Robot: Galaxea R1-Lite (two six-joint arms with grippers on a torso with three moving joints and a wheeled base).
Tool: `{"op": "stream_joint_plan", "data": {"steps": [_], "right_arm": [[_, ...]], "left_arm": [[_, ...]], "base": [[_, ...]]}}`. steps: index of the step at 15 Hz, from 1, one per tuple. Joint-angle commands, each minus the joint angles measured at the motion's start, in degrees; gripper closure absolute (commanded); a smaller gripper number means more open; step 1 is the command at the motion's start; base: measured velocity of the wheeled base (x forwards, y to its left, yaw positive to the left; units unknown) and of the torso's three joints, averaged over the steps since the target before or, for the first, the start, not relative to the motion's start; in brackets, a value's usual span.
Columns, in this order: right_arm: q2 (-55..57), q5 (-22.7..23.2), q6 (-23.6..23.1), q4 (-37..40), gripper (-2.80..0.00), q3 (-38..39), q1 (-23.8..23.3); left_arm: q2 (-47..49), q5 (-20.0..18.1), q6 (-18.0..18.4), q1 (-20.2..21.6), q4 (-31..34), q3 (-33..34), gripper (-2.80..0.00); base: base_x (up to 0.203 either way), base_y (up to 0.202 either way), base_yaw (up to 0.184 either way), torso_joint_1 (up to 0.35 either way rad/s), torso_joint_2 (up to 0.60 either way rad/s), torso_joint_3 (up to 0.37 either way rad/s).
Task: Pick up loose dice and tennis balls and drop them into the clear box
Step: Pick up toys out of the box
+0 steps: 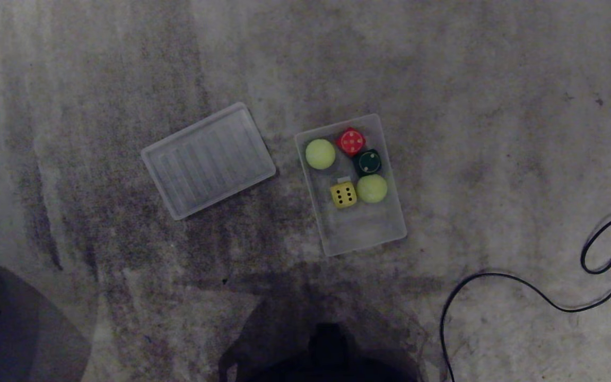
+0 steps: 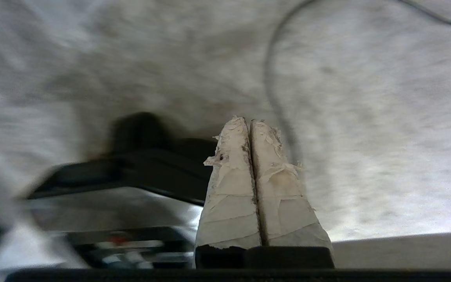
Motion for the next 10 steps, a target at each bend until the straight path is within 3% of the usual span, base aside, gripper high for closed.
{"op": "stream_joint_plan", "data": {"steps": [1, 4, 8, 10], "right_arm": [[-7.33, -0.05, -3.34, 0.95, 0.00, 2.56, -3.04], [-11.89, 0.08, -8.00, 3.92, 0.00, 3.35, -7.98], [-15.18, 0.16, -18.09, 4.32, 0.00, 4.24, -4.73], [-20.86, 0.75, -19.32, 4.59, 0.00, 4.38, -5.41]], "left_arm": [[-0.02, 0.03, -0.06, -0.08, -0.02, 0.00, 0.00], [0.05, 0.03, -0.06, 0.00, -0.02, 0.00, 0.00], [-0.02, 0.03, -0.06, 0.00, -0.02, 0.00, 0.00], [0.01, 0.03, -0.06, 0.00, -0.02, 0.00, 0.00]], "base": [[0.000, 0.000, 0.000, 0.000, 0.00, 0.000], [0.000, 0.000, 0.000, 0.000, 0.00, 0.000], [0.000, 0.000, 0.000, 0.000, 0.00, 0.000], [0.000, 0.000, 0.000, 0.000, 0.00, 0.000]]}}
